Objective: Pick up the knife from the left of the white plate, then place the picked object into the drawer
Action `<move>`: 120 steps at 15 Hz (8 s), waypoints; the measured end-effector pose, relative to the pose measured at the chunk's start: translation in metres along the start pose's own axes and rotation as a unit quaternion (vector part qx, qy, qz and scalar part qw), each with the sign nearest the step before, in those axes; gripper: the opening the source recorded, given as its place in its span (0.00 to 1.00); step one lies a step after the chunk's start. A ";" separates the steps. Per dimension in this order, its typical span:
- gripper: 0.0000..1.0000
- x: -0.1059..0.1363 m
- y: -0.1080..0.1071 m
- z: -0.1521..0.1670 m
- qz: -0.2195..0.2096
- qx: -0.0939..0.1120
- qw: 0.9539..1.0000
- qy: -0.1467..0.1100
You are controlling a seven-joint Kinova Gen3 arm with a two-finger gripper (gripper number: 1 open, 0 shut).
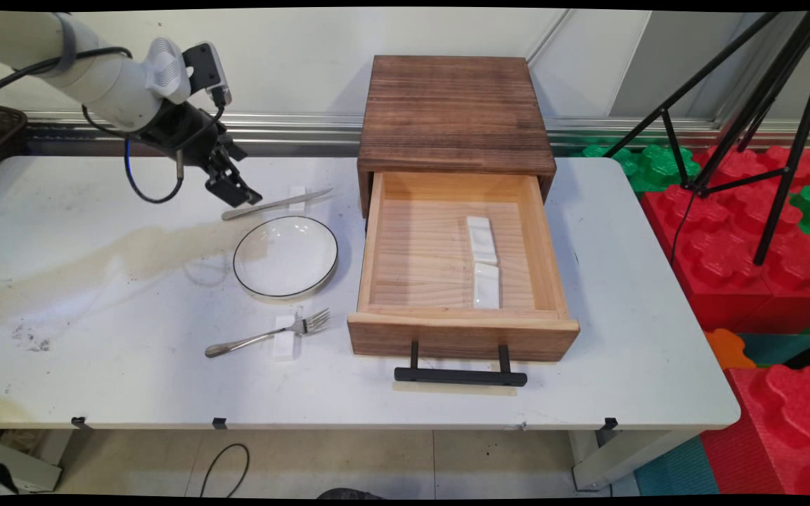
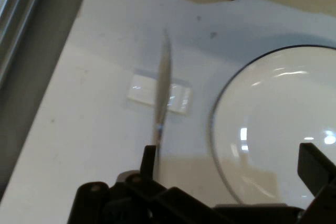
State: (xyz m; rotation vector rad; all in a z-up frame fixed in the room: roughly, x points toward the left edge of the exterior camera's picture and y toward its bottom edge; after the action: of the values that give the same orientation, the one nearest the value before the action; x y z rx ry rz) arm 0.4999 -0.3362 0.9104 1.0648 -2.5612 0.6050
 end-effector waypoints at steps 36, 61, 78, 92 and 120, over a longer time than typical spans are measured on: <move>1.00 0.005 -0.125 0.152 0.040 -0.108 0.990 -0.076; 0.00 0.005 -0.124 0.156 0.043 -0.125 0.988 -0.084; 0.00 0.030 -0.133 0.063 -0.041 -0.033 0.997 -0.059; 0.00 0.077 -0.074 -0.014 -0.047 -0.004 0.998 -0.035; 0.00 0.222 0.080 0.007 0.074 -0.048 0.996 -0.008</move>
State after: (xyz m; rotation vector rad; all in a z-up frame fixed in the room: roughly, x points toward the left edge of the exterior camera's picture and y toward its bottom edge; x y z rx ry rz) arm 0.2904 -0.4217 0.9777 0.8581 -2.6693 0.5038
